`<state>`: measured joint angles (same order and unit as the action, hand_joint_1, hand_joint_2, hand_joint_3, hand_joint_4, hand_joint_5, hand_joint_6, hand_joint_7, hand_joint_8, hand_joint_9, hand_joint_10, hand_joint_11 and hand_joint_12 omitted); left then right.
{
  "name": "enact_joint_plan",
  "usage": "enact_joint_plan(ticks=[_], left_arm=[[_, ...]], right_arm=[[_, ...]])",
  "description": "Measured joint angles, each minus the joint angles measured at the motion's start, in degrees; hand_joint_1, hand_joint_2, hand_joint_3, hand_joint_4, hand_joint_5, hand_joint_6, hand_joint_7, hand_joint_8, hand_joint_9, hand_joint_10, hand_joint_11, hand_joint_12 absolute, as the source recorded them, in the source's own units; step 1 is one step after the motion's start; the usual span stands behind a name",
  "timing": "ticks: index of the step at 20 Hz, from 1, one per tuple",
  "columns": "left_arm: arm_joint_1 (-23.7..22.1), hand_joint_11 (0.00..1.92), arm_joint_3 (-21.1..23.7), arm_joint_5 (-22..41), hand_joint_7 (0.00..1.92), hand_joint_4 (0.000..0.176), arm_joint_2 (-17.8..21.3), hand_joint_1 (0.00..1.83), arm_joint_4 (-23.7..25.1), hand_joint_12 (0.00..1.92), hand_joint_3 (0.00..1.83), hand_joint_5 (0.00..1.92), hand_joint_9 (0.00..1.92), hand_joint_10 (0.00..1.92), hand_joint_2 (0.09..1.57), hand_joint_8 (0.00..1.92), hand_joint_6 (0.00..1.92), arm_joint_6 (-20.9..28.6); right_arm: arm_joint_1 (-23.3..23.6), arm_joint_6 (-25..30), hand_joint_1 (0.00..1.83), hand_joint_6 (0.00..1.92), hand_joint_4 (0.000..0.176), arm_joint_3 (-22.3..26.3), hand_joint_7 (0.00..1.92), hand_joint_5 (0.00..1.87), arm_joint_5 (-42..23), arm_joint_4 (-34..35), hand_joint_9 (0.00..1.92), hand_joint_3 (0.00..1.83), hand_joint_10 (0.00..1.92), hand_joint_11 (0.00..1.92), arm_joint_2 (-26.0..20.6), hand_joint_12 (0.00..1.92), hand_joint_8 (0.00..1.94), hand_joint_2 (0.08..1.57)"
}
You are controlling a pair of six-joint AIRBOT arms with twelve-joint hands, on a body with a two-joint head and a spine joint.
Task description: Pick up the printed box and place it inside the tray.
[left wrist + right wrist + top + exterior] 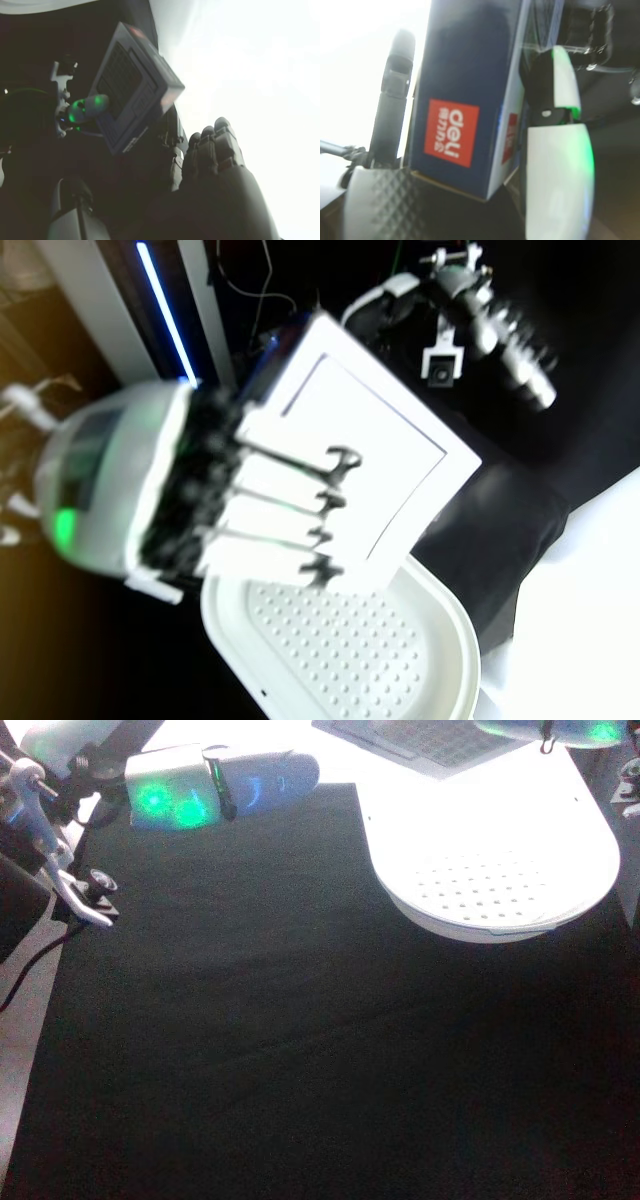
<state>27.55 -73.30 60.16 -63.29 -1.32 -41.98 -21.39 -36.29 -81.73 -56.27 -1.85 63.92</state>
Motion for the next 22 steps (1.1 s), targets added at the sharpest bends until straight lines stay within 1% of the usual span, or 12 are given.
enact_joint_plan(ticks=[1, 2, 3, 5, 8, 11, 12, 13, 14, 15, 17, 22], left_arm=[[0.5, 0.0, 0.3, -0.1, 0.0, 0.17, 0.0, 0.28, 0.0, 0.0, 0.02, 0.0, 0.0, 0.0, 0.92, 0.0, 0.0, 0.0], [0.9, 0.0, 0.4, -0.1, 0.0, 0.175, 0.0, 0.28, 0.3, 0.0, 0.01, 0.0, 0.0, 0.0, 0.92, 0.0, 0.0, 0.0], [1.4, 0.0, 0.5, -0.1, 0.0, 0.176, 0.0, 0.28, 0.4, 0.0, 0.01, 0.0, 0.0, 0.0, 0.92, 0.0, 0.0, 0.0], [2.0, 0.0, 0.9, 0.2, 0.0, 0.176, 0.0, 0.31, -0.4, 0.0, 0.0, 0.0, 0.0, 0.0, 0.89, 0.0, 0.0, 0.0], [2.8, 0.0, 1.7, 1.4, 0.0, 0.176, 0.2, 0.27, 0.0, 0.0, 0.01, 0.0, 0.0, 0.0, 0.93, 0.0, 0.0, 0.0], [3.8, 0.0, 1.8, 1.8, 0.0, 0.176, 0.2, 0.31, 0.0, 0.0, 0.0, 0.0, 0.0, 0.0, 0.92, 0.0, 0.0, 0.0], [3.9, 0.0, 1.8, 1.9, 0.0, 0.176, 0.2, 0.29, -0.3, 0.0, 0.01, 0.0, 0.0, 0.0, 0.93, 0.0, 0.0, 0.0], [4.1, 0.0, 1.8, 2.1, 0.0, 0.176, 0.2, 0.28, -0.4, 0.0, 0.01, 0.0, 0.0, 0.0, 0.93, 0.0, 0.0, 0.0], [4.2, 0.0, 2.0, 2.2, 0.0, 0.176, 0.2, 0.3, -0.3, 0.0, 0.01, 0.0, 0.0, 0.0, 0.94, 0.0, 0.0, 0.0], [4.4, 0.0, 2.0, 2.2, 0.0, 0.176, 0.2, 0.3, -0.1, 0.0, 0.01, 0.0, 0.0, 0.0, 0.94, 0.0, 0.0, 0.0], [5.2, 0.0, 2.2, 2.5, 0.0, 0.176, 0.4, 0.33, -0.6, 0.0, 0.01, 0.0, 0.0, 0.0, 0.94, 0.0, 0.0, 0.0], [5.9, 0.0, 2.5, 2.4, 0.0, 0.176, 0.8, 0.37, -1.7, 0.0, 0.0, 0.0, 0.0, 0.0, 0.89, 0.0, 0.0, 0.0]], right_arm=[[0.8, -2.8, 1.28, 0.58, 0.0, 0.4, 1.07, 1.11, 2.0, 0.3, 1.08, 0.0, 1.24, 0.97, -0.3, 1.58, 1.11, 1.07], [1.7, -5.2, 1.27, 0.62, 0.0, 0.7, 1.05, 1.1, 3.1, 0.7, 1.03, 0.0, 1.19, 0.86, -0.5, 1.52, 1.13, 1.08], [2.4, -8.1, 1.27, 0.63, 0.0, 1.6, 1.02, 1.09, 3.8, 1.3, 0.98, 0.0, 1.18, 0.78, -1.2, 1.51, 1.18, 1.09], [2.9, -10.7, 1.26, 0.66, 0.0, 2.4, 0.94, 1.07, 4.5, 1.4, 0.92, 0.0, 1.33, 0.79, -1.6, 1.64, 1.31, 1.11], [4.4, -14.8, 1.27, 0.65, 0.0, 3.2, 0.96, 1.03, 7.1, 1.1, 0.9, 0.0, 1.24, 0.75, -1.6, 1.48, 1.3, 1.12], [4.7, -17.7, 1.27, 0.57, 0.0, 3.3, 0.95, 1.06, 9.5, 1.2, 0.85, 0.0, 1.27, 0.71, -1.7, 1.52, 1.33, 1.12], [5.1, -19.1, 1.2, 0.7, 0.0, 3.3, 0.87, 1.11, 11.2, 1.2, 0.69, 0.01, 1.0, 0.45, -1.7, 1.36, 0.8, 1.05], [5.2, -20.4, 1.02, 0.26, 0.0, 3.3, 0.67, 0.7, 12.4, 1.4, 0.44, 0.0, 0.46, 0.18, -1.8, 1.23, 0.27, 0.93], [5.8, -22.0, 0.89, 0.06, 0.14, 3.3, 0.2, 0.19, 14.0, 1.5, 0.09, 0.0, 0.09, 0.03, -1.9, 0.52, 0.06, 0.77], [5.8, -22.6, 0.84, 0.01, 0.169, 3.2, 0.04, 0.04, 14.3, 1.6, 0.02, 0.0, 0.02, 0.01, -1.9, 0.1, 0.01, 0.69], [5.9, -24.2, 0.82, 0.0, 0.176, 3.5, 0.0, 0.0, 14.5, 1.9, 0.0, 0.0, 0.0, 0.0, -1.9, 0.0, 0.0, 0.65], [5.9, -24.7, 0.81, 0.0, 0.176, 3.8, 0.0, 0.0, 15.4, 2.4, 0.0, 0.0, 0.0, 0.0, -1.9, 0.0, 0.0, 0.63]])
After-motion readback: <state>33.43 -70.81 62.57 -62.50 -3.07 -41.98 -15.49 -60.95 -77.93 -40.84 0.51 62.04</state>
